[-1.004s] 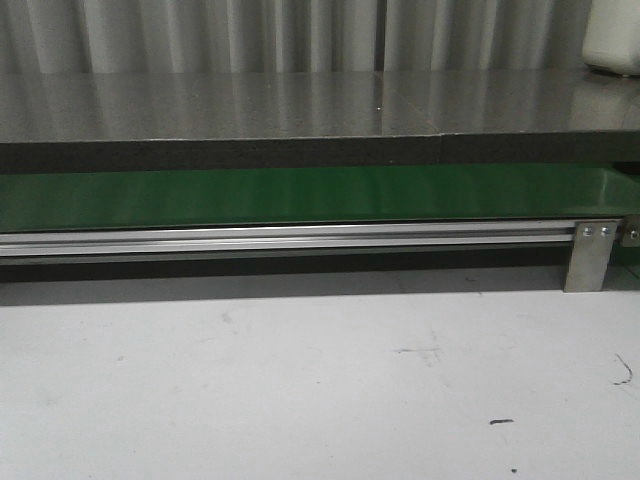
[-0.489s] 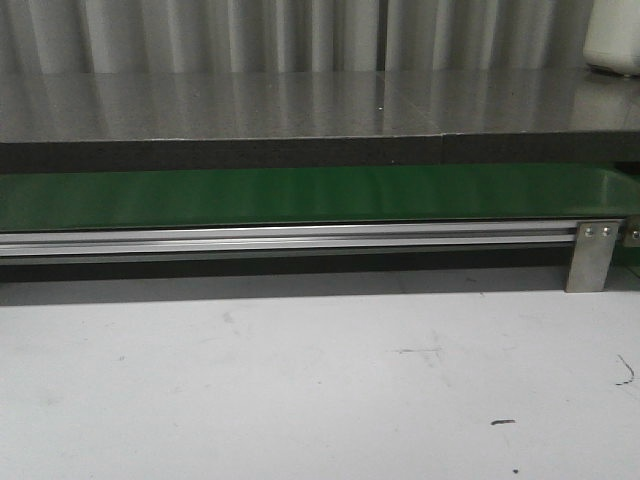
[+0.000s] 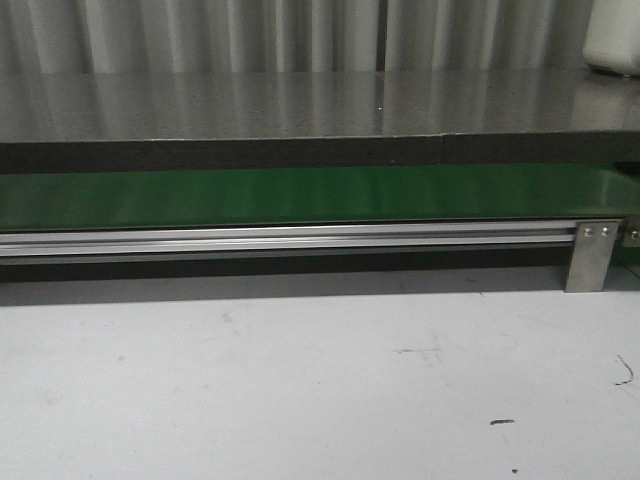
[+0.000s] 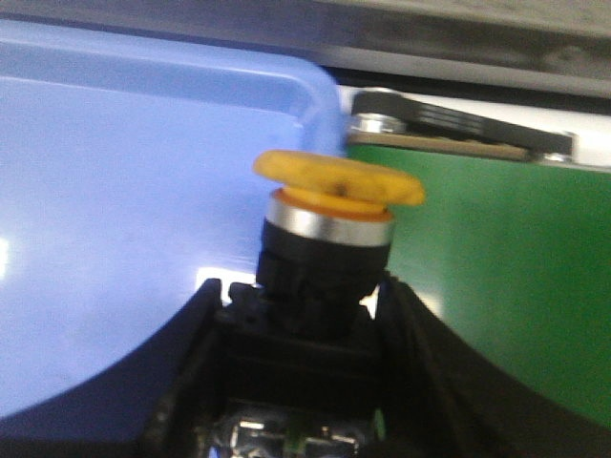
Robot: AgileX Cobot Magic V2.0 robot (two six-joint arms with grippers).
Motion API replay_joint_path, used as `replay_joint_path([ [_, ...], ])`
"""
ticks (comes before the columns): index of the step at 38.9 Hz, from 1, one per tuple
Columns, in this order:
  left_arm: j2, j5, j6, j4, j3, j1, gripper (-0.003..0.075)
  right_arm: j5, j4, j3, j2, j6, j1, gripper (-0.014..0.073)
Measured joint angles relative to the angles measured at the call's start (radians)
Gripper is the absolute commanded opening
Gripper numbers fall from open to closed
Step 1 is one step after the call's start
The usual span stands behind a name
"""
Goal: Move button from left to right
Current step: 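Lift the yellow button with the left gripper and place it on the belt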
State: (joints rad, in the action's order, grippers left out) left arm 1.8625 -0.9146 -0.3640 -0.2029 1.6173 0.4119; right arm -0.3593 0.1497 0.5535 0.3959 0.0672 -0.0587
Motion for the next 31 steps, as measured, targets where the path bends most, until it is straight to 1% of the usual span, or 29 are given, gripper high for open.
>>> replay_joint_path([
  [3,0.000,-0.025,0.009,-0.007,0.000,-0.052,0.0043,0.000,0.000,0.000,0.000,0.000,0.000,0.0645],
  [9,0.034,-0.029,0.042,-0.005,0.000,-0.129,0.0043,0.000,0.000,0.000,0.000,0.000,0.000,0.0645],
  [14,0.080,-0.044,0.087,-0.001,0.000,-0.150,0.0052,0.000,0.000,0.000,0.000,0.000,0.000,0.0645],
  [17,0.111,-0.071,0.101,0.010,0.000,-0.150,0.0083,0.000,0.000,0.000,0.000,0.000,0.000,0.0645],
  [19,0.125,-0.083,0.105,0.014,0.000,-0.150,0.0125,0.000,0.000,0.000,0.000,0.000,0.000,0.0645],
  [20,0.133,-0.089,0.107,0.016,0.000,-0.150,0.0164,0.000,0.000,0.000,0.000,0.000,0.000,0.0645],
  [22,0.139,-0.092,0.111,0.016,0.000,-0.150,0.0253,0.000,0.000,0.000,0.000,0.000,0.000,0.0645],
  [25,0.139,-0.095,0.113,0.012,0.000,-0.150,0.0418,0.000,0.000,0.000,0.000,0.000,0.000,0.0645],
  [27,0.139,-0.096,0.117,0.012,0.000,-0.152,0.0514,0.000,0.000,0.000,0.000,0.000,0.000,0.0645],
  [30,0.139,-0.100,0.124,0.012,0.002,-0.152,0.0605,0.000,0.000,0.000,0.000,0.000,0.000,0.0645],
  [31,0.137,-0.100,0.124,0.007,0.002,-0.152,0.0620,0.000,0.000,0.000,0.000,0.000,0.000,0.0645],
])
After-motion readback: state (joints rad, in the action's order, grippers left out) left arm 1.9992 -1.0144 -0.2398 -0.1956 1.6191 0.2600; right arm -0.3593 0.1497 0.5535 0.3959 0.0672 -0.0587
